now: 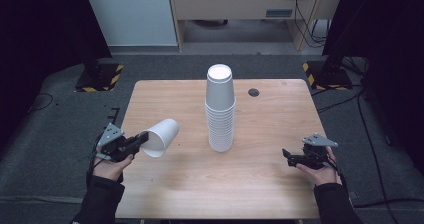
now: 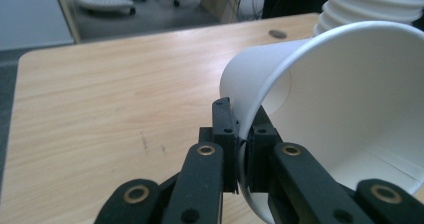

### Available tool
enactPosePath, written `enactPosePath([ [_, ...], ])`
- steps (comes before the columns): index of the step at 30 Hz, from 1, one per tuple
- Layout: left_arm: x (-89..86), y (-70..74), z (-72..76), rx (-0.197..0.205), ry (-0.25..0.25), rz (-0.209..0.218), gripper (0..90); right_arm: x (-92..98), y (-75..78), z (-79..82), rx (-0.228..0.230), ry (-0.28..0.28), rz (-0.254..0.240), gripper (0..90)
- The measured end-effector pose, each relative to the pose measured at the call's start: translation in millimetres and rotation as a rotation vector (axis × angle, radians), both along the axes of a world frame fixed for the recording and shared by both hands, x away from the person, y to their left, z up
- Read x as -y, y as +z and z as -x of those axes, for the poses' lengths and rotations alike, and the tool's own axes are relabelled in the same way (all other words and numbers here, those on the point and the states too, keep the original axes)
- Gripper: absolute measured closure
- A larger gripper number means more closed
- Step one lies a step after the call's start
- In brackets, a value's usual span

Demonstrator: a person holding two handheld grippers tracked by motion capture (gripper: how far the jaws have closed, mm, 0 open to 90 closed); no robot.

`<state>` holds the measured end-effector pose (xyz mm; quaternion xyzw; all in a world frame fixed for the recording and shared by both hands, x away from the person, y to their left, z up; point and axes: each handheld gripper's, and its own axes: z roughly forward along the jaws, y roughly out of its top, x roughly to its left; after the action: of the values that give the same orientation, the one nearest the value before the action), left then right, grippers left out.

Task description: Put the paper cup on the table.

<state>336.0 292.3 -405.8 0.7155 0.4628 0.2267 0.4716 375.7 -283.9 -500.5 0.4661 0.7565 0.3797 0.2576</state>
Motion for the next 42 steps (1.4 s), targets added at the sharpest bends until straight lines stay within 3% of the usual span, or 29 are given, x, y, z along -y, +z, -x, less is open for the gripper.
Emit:
enactPosePath([
  [9,-1.1,-0.1,-14.3,-0.167,0.022,-0.079,85.9,0.0,-3.8,0.7,-0.020,0.012,0.012,4.4],
  [19,5.5,0.2,-25.7,-0.269,0.039,-0.169,86.0,-0.6,-8.6,1.8,-0.043,0.019,0.022,4.5],
  [24,7.3,1.0,-31.1,-0.345,0.055,-0.215,85.9,-1.1,-9.9,2.0,-0.051,0.025,0.031,4.4],
  [32,6.4,-2.7,-36.4,-0.493,0.066,-0.262,85.9,-0.5,-11.8,1.5,-0.065,0.040,0.033,4.5],
  [42,5.8,-3.3,-47.0,-0.638,0.106,-0.313,85.8,-1.2,-16.1,1.6,-0.099,0.041,0.042,4.4],
])
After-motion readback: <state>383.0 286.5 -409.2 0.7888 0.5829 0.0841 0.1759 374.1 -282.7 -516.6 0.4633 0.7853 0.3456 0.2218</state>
